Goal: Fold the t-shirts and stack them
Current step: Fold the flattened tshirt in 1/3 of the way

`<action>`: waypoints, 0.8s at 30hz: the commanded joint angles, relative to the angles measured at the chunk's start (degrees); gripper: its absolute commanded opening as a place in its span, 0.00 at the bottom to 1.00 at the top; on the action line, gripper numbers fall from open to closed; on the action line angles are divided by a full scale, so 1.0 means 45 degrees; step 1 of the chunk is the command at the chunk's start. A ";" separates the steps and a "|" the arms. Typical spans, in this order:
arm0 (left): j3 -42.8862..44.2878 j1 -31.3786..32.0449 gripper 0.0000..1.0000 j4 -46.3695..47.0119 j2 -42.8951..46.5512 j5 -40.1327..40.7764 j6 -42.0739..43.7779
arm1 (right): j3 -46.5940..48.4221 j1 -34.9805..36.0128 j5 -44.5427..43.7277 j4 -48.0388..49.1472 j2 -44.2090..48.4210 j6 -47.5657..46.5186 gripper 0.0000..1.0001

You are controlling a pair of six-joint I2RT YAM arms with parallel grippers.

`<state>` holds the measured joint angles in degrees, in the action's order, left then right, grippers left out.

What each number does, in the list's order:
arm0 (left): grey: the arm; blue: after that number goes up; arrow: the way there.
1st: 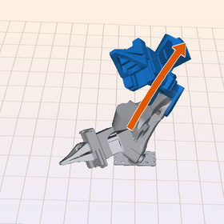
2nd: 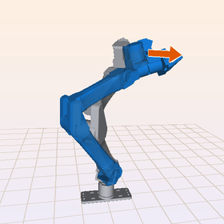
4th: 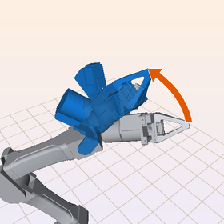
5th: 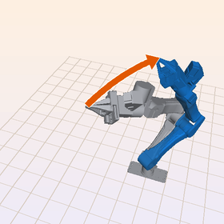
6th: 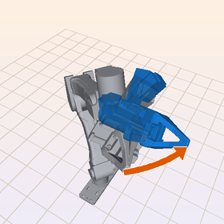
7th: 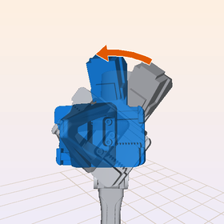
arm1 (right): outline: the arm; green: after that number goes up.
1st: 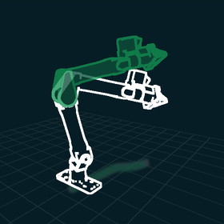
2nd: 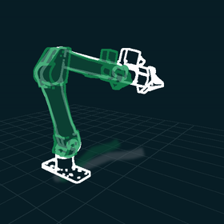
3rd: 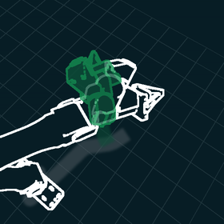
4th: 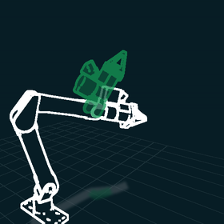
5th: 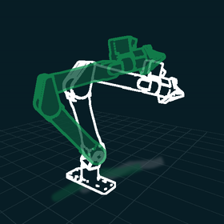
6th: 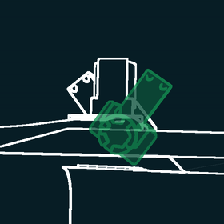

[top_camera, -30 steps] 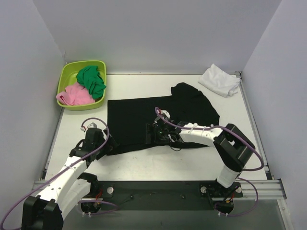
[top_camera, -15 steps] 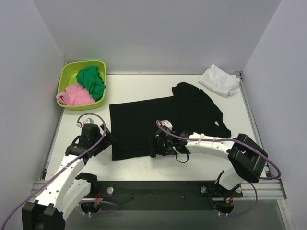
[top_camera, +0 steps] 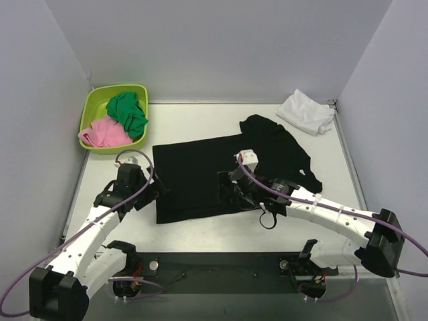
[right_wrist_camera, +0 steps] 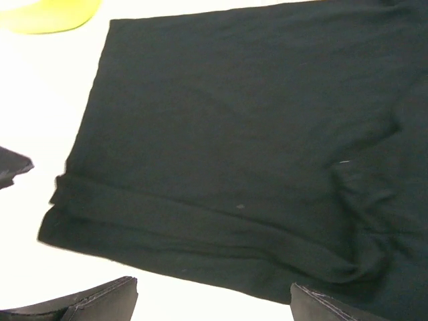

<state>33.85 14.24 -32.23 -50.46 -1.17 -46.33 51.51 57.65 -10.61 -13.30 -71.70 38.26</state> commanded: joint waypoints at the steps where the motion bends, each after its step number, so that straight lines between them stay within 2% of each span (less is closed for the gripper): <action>1: 0.0760 0.0952 0.97 0.1496 -0.0815 -0.0443 -0.0407 | -0.0330 -0.1748 -0.1511 -0.1283 0.0659 -0.0377 1.00; 7: 0.1853 0.2361 0.97 0.2492 -0.2845 -0.0150 -0.0622 | -0.1757 -0.3648 0.0188 0.0102 0.0934 -0.0378 1.00; 11: 0.2652 0.3298 0.97 0.3138 -0.3981 -0.0228 -0.0721 | -0.2285 -0.4819 0.1302 0.1078 0.0388 0.0012 1.00; 19: 0.3786 0.3593 0.97 0.3919 -0.5874 -0.0716 -0.0331 | -0.2578 -0.5818 0.1693 0.2057 -0.0706 0.0306 1.00; 24: 0.3534 0.3691 0.97 0.4212 -0.5995 -0.0776 -0.0271 | -0.2833 -0.5838 0.3001 0.2760 -0.0687 0.0988 1.00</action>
<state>48.82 30.35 -16.71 -77.80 -3.77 -48.60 39.46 31.40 -1.87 -4.08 -75.33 39.79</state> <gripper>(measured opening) 0.975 0.999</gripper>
